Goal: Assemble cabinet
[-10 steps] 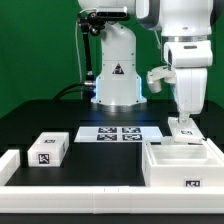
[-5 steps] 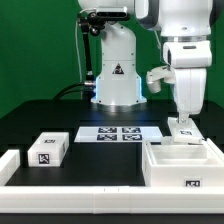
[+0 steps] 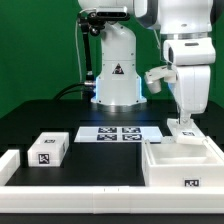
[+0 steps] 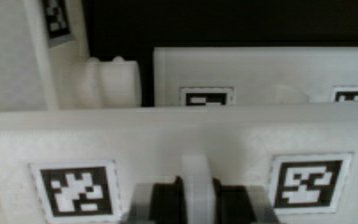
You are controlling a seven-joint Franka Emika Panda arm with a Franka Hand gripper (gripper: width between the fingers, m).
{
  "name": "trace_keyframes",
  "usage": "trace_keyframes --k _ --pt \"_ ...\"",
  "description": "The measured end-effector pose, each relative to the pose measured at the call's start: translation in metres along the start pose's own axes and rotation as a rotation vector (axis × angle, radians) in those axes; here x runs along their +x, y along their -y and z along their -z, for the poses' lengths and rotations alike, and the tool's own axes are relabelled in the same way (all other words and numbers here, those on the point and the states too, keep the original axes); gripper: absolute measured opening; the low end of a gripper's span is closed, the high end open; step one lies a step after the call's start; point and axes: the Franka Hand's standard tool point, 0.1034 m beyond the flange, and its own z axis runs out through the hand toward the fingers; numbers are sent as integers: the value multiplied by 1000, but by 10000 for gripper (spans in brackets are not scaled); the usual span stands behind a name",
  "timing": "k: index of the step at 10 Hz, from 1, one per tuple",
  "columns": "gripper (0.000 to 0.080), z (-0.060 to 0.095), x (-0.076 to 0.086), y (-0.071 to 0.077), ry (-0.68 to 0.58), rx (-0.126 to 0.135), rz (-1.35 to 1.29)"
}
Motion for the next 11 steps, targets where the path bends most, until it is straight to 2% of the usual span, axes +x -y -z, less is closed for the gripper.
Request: trace_keyframes --k 4,5,6,8,9,11 --pt "61 -2 0 1 0 5 -11" --pt "61 -3 1 -3 -5 3 -12" --pt "61 -6 3 -14 -14 -2 -15" --pt "61 -6 1 -36 -32 -30 0" --pt "61 -6 0 -40 -39 -43 7" --pt "61 -6 1 -40 -39 -42 -3"
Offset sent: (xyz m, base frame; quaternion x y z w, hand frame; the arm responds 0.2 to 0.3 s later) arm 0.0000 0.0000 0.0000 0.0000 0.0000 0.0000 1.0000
